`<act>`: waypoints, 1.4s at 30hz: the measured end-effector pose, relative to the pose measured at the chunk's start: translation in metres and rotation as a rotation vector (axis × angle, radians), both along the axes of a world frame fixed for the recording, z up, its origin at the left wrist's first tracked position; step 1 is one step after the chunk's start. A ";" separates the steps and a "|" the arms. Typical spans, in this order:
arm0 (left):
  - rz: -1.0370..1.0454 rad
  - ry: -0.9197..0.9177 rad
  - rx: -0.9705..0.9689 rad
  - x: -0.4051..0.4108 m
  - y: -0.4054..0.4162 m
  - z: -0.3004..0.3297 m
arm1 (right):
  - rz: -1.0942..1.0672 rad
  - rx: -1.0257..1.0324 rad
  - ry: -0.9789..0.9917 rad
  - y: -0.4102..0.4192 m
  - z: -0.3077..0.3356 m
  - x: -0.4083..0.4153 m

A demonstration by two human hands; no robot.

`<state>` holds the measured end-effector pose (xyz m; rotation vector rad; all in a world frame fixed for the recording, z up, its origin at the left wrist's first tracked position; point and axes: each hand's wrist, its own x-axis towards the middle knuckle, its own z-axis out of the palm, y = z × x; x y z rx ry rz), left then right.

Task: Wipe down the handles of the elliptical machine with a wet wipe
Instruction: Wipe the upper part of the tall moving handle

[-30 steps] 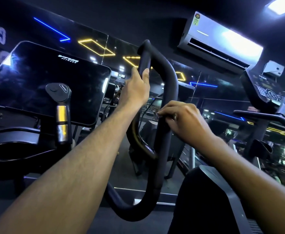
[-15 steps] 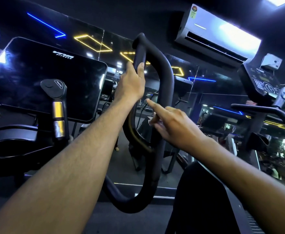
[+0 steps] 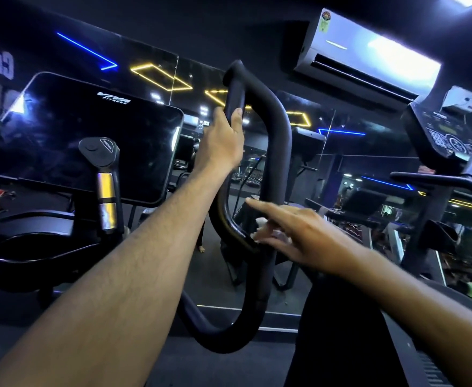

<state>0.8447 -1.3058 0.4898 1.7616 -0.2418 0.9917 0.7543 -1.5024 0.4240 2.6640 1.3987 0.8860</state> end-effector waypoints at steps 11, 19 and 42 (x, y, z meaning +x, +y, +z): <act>0.016 -0.012 -0.013 0.006 0.000 0.000 | 0.124 0.268 0.028 -0.001 -0.036 0.005; 0.047 -0.002 -0.006 0.011 -0.002 0.001 | 0.096 0.336 -0.191 0.000 0.012 0.013; -0.013 0.010 -0.037 0.006 0.001 -0.002 | -0.054 0.252 0.093 0.002 -0.041 -0.015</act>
